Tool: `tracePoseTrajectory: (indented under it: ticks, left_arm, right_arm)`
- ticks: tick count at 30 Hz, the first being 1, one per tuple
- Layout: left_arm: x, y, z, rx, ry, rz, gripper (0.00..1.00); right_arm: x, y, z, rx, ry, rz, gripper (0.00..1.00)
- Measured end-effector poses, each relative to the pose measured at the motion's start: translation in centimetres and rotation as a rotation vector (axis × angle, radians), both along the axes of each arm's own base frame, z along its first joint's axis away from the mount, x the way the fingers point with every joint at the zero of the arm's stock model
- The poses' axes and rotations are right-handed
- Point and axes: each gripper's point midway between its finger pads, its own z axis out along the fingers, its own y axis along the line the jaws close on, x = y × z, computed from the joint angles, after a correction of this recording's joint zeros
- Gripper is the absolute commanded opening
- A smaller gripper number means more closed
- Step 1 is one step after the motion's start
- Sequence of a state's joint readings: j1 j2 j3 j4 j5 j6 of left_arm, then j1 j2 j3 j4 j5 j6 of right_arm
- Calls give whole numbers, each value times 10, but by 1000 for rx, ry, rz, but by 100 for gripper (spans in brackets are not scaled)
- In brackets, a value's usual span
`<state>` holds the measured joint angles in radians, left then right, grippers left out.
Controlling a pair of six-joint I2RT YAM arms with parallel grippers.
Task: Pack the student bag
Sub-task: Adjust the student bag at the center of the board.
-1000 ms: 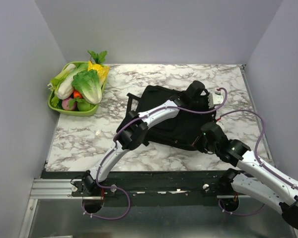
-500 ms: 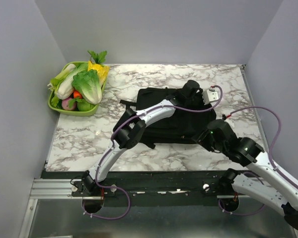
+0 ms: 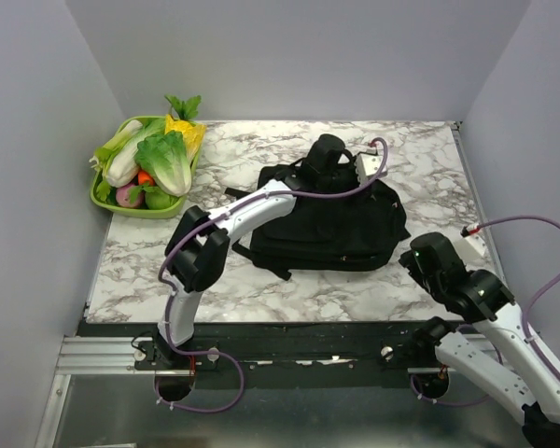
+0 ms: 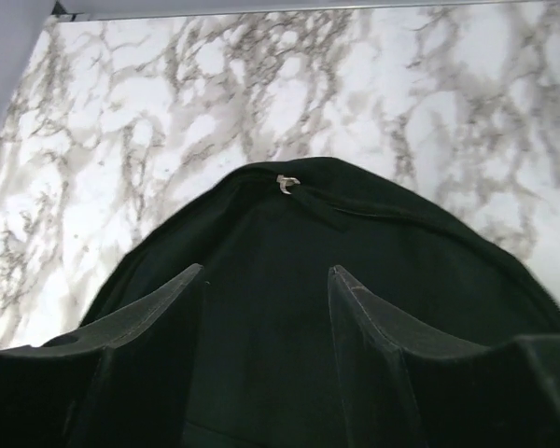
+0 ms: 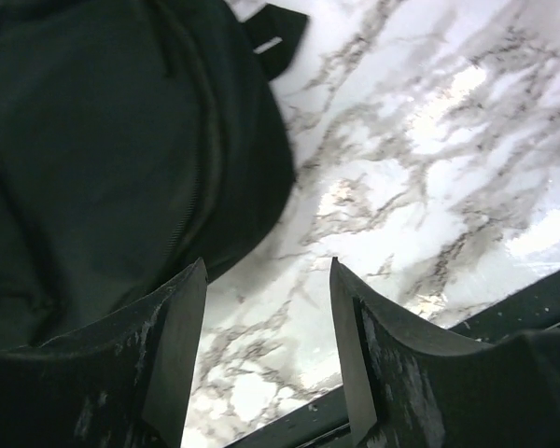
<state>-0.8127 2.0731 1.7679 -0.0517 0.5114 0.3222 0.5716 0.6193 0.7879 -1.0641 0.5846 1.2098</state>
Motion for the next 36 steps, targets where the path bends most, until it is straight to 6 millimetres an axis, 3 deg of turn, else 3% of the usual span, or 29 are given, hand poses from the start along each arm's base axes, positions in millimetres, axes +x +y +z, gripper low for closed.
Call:
tracePoseTrajectory:
  ticks: [4,7,9,13,16,20,24,29,32,36]
  left_arm:
    - [-37,18,11,3,73,-60,69]
    - [-72,25,6,33,104,-114,75]
    - [-100,23,-9,66,113,-162,79]
    - [-135,16,-52,154,137,-230,83]
    - [-133,10,-75,205,137,-234,81]
    - [-112,7,-88,233,86,-199,70]
    - [-96,7,-85,242,3,-155,63]
    - [-90,11,-81,257,-33,-132,63]
    - [-92,16,-69,255,-39,-128,62]
    - [-93,26,-50,252,-24,-109,51]
  right_arm:
    - [-4,-7,-26,-33,56,-32,64]
    - [3,-8,-27,-34,56,-51,64]
    - [8,-8,-26,-40,58,-59,65]
    - [24,-12,-15,-52,47,-88,67]
    - [34,-17,-12,-59,51,-110,67]
    - [38,-18,-16,-57,69,-105,67]
    - [37,-16,-14,-32,39,-90,67]
    - [35,-13,-25,-28,54,-68,67]
    - [35,-10,-36,-28,79,-56,68]
    - [36,-7,-43,-22,86,-39,68]
